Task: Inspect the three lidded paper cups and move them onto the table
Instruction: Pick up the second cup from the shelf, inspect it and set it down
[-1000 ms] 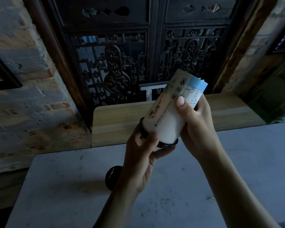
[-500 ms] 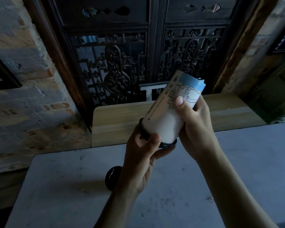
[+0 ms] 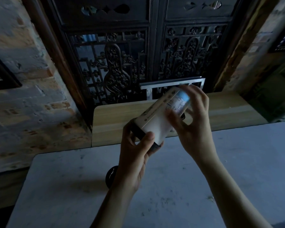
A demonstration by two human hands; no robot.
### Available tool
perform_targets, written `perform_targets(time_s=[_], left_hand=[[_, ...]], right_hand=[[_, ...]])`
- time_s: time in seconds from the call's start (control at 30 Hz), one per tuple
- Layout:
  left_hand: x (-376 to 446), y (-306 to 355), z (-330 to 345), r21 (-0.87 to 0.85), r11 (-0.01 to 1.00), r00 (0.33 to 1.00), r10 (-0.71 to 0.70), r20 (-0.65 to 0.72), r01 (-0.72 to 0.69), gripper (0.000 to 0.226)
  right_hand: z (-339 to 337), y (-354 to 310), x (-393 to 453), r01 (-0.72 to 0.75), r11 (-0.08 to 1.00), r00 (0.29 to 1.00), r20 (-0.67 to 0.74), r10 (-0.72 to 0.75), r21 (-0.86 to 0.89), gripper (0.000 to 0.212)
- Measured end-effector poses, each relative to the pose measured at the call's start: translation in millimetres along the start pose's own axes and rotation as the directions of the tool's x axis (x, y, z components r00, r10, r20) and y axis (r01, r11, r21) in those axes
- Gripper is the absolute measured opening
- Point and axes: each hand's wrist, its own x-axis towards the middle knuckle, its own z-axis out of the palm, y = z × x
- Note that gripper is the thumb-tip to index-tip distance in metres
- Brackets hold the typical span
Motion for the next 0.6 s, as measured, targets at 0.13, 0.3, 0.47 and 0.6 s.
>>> perform_targets(time_s=[0.13,0.3,0.47,0.6], left_hand=[[-0.9,-5.8,-0.2,0.084,0.996,1.0,0.009,-0.023,-0.007,0.076],[1.0,-8.9,0.5,0.124,0.992,0.996,0.001,-0.095,0.01,0.074],[3.1,-10.6,2.7,0.133,0.99,0.994,-0.031,-0.102,0.044,0.087],[2.7,-16.6,2.7,0.083,0.994,0.991,-0.055,-0.119,0.065,0.046]], right_hand=[[4.0,10.4,-4.8,0.171,0.91,0.985,0.061,-0.16,-0.379,0.034],[8.5,15.9,-13.8,0.327,0.859,0.944,0.171,-0.281,-0.393,0.032],[9.3,18.8,-24.8,0.104,0.966,0.968,0.247,-0.045,-0.235,0.049],[6.8,28.1,-27.8,-0.006,0.984,0.971,0.236,0.049,-0.179,0.053]])
